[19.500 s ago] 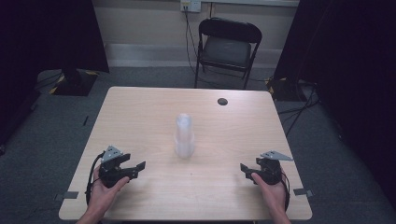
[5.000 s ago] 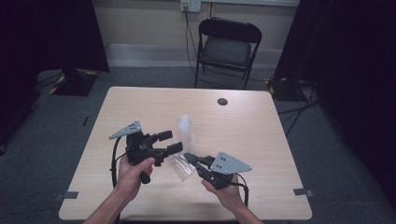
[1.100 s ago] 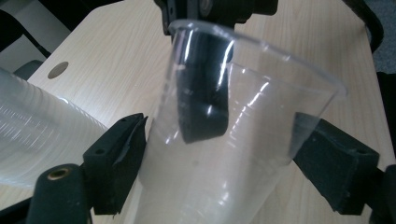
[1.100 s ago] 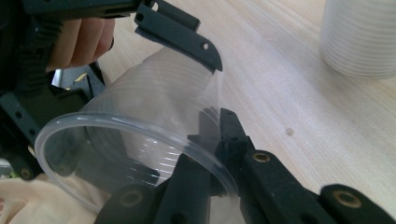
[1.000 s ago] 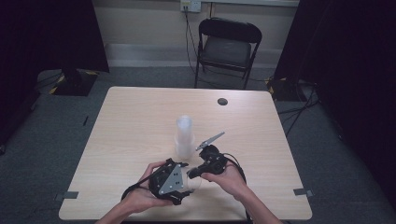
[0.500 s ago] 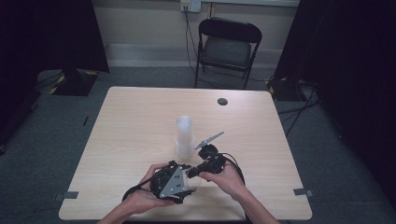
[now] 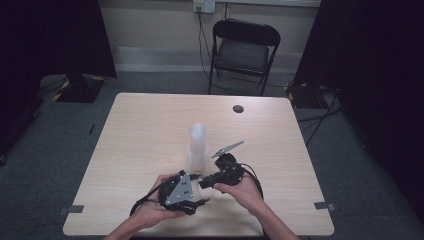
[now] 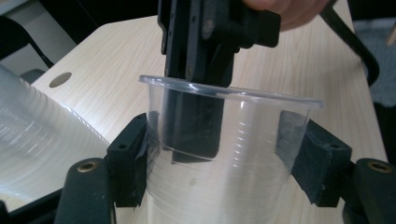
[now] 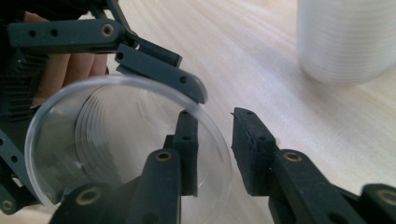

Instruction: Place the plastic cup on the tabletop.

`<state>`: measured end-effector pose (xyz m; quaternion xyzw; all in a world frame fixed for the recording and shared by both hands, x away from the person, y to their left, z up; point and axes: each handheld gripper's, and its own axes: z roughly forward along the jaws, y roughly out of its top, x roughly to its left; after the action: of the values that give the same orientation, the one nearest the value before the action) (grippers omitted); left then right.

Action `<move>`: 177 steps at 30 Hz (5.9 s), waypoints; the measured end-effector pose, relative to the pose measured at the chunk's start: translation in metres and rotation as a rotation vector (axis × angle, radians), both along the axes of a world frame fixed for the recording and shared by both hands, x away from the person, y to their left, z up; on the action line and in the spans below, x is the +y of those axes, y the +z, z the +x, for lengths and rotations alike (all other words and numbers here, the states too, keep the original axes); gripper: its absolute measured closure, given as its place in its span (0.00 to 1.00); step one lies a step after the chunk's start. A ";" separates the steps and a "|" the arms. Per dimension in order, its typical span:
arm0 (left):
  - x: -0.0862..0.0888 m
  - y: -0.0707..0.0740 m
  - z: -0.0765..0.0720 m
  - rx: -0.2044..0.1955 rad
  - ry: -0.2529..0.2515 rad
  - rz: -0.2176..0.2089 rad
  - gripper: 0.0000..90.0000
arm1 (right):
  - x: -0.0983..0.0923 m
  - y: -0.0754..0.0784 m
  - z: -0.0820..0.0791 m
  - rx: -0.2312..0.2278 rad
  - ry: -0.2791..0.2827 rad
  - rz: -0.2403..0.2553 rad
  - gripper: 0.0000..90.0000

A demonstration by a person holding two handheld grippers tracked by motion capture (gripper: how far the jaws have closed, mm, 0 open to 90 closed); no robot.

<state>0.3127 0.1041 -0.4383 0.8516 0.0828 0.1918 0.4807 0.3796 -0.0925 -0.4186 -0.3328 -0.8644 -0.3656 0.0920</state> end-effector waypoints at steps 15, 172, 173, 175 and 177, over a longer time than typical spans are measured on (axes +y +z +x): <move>0.016 -0.006 0.015 0.122 0.070 -0.091 0.35 | -0.006 0.004 0.000 -0.082 -0.020 0.106 0.73; 0.113 -0.033 0.149 0.331 0.714 -0.140 0.17 | -0.125 -0.025 -0.028 -0.288 -0.359 0.135 0.49; 0.115 -0.033 0.148 0.338 0.712 -0.138 0.17 | -0.125 -0.025 -0.028 -0.286 -0.363 0.134 0.49; 0.118 -0.031 0.144 0.331 0.689 -0.147 0.17 | -0.125 -0.025 -0.028 -0.286 -0.364 0.133 0.48; 0.119 -0.028 0.139 0.328 0.680 -0.151 0.17 | -0.125 -0.026 -0.027 -0.288 -0.366 0.132 0.48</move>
<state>0.4514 0.2235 -0.4665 0.7572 0.4500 0.1949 0.4314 0.3523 -0.2177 -0.4442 -0.4215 -0.7681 -0.4756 -0.0784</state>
